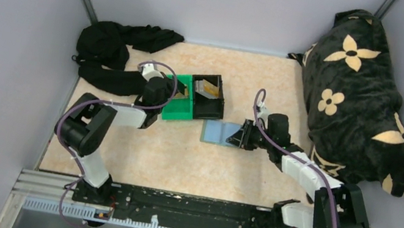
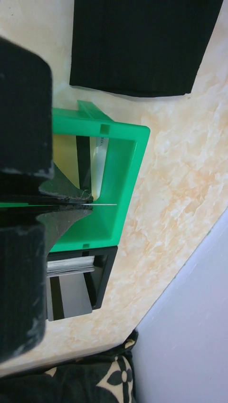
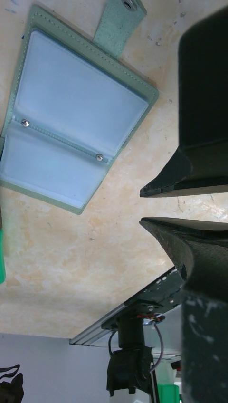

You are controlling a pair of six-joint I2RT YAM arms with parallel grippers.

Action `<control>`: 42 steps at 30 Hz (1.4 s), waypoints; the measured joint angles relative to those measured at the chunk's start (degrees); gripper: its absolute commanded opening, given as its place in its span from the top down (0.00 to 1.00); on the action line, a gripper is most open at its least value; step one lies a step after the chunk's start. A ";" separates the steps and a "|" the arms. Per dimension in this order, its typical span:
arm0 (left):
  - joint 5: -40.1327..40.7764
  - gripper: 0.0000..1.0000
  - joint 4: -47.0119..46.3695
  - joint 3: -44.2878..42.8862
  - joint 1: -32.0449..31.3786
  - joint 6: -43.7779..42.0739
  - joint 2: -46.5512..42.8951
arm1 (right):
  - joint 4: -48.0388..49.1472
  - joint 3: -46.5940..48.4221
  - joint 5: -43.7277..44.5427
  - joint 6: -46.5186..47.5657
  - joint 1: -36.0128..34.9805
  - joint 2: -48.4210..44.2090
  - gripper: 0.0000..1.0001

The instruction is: Take the credit cards out of the card holder

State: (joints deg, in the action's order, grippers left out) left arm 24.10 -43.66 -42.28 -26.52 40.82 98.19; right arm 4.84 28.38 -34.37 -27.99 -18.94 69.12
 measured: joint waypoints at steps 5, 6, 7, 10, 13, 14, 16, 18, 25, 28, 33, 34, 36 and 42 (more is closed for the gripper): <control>2.03 1.00 -0.83 -0.94 -0.13 0.31 2.47 | 0.00 0.00 -0.35 0.20 0.24 0.87 0.78; 2.29 1.00 -1.25 -1.16 -0.17 0.28 3.10 | 0.02 0.00 -0.46 0.35 0.35 1.07 0.78; 2.58 1.00 -1.55 -1.40 -0.26 0.26 3.80 | 0.07 0.00 -0.57 0.42 0.39 1.27 0.78; 3.50 1.00 -2.27 -2.08 -0.72 -0.37 5.79 | 0.13 0.00 -1.11 0.48 0.44 2.10 0.78; 4.00 1.00 -3.04 -2.16 -1.14 -0.85 6.45 | 0.26 0.00 -1.53 0.50 0.46 2.58 0.78; 4.09 1.00 -3.23 -2.19 -1.16 -1.05 6.45 | 0.26 0.00 -1.66 0.50 0.48 2.60 0.78; 4.26 0.97 -3.67 -2.25 -1.31 -1.44 6.47 | 0.31 0.00 -1.75 0.50 0.48 2.60 0.78; 4.46 0.92 -3.89 -2.29 -1.36 -1.68 6.47 | 0.31 0.00 -1.75 0.50 0.48 2.60 0.78; 5.25 0.58 -3.45 -2.32 -1.36 -2.14 6.25 | 0.46 0.00 -1.97 0.50 0.48 2.69 0.78; 5.33 0.49 -2.73 -2.45 -1.36 -2.32 5.55 | 1.16 0.00 -2.23 0.50 0.48 2.97 0.78; 6.08 0.38 -0.79 -2.60 -1.36 -2.56 2.93 | 1.79 0.00 -2.40 0.50 0.48 3.06 0.79; 6.29 0.34 -0.42 -2.60 -1.36 -2.82 2.14 | 1.90 0.00 -2.43 0.50 0.50 3.06 0.79; 6.45 0.32 -0.04 -2.60 -1.31 -3.43 0.79 | 2.10 0.00 -2.45 0.48 0.50 3.06 0.79; 6.16 0.34 0.33 -2.60 -1.31 -5.44 -3.02 | 2.62 -0.35 -2.60 0.48 0.50 3.21 0.78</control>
State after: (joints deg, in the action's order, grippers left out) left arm 30.26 -43.33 -44.88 -27.83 35.38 95.18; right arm 7.46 28.03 -36.97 -27.51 -18.44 72.34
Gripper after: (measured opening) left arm 0.680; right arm 0.216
